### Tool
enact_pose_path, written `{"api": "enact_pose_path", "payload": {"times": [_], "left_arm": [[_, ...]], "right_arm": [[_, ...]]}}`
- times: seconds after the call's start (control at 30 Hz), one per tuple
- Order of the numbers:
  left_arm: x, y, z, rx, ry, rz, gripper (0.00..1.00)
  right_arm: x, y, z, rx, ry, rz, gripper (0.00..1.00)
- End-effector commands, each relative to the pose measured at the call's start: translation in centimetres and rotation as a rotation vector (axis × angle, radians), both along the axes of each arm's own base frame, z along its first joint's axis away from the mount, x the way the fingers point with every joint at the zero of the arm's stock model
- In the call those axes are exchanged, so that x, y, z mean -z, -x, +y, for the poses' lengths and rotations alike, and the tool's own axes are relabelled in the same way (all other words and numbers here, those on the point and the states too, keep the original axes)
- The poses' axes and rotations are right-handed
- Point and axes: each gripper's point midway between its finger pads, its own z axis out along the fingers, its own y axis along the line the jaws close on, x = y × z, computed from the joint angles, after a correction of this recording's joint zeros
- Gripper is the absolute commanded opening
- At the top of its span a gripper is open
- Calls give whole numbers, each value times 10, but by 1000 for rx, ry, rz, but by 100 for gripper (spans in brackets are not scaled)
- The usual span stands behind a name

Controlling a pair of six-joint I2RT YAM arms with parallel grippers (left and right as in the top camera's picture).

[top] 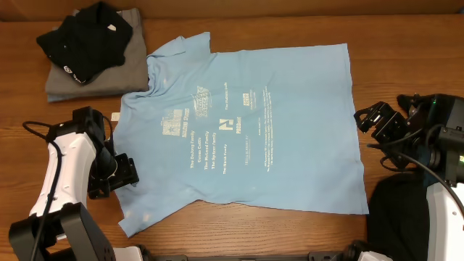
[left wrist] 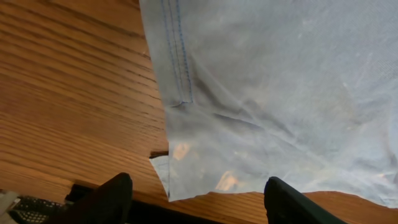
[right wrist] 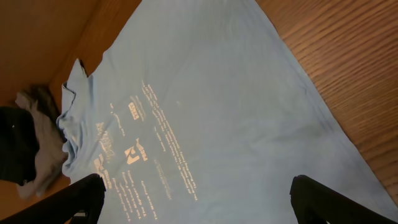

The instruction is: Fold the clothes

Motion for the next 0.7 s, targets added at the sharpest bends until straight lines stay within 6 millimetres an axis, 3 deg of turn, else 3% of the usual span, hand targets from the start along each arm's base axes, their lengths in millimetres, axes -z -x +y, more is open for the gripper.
{"api": "enact_pose_path", "payload": {"times": [0.0,0.23,0.33,0.43,0.6,0.67], "left_arm": [[10,3,5,59,-2,38,67],[47,8,10,63,-9,132,58],[59,15,8,54,8,196,50],[65,21,6,55,21,236,44],[72,22,6,56,16,228,42],[76,21,7,56,7,215,36]], "right_arm": [[-15,-2,1,-4,8,-49,99],[-16,-4,0,-2,14,-56,99],[-15,-3,-1,2,18,-50,99],[-14,-2,-1,3,17,-46,99],[-9,-1,-10,57,43,-16,100],[-7,0,-13,70,51,-5,100]]}}
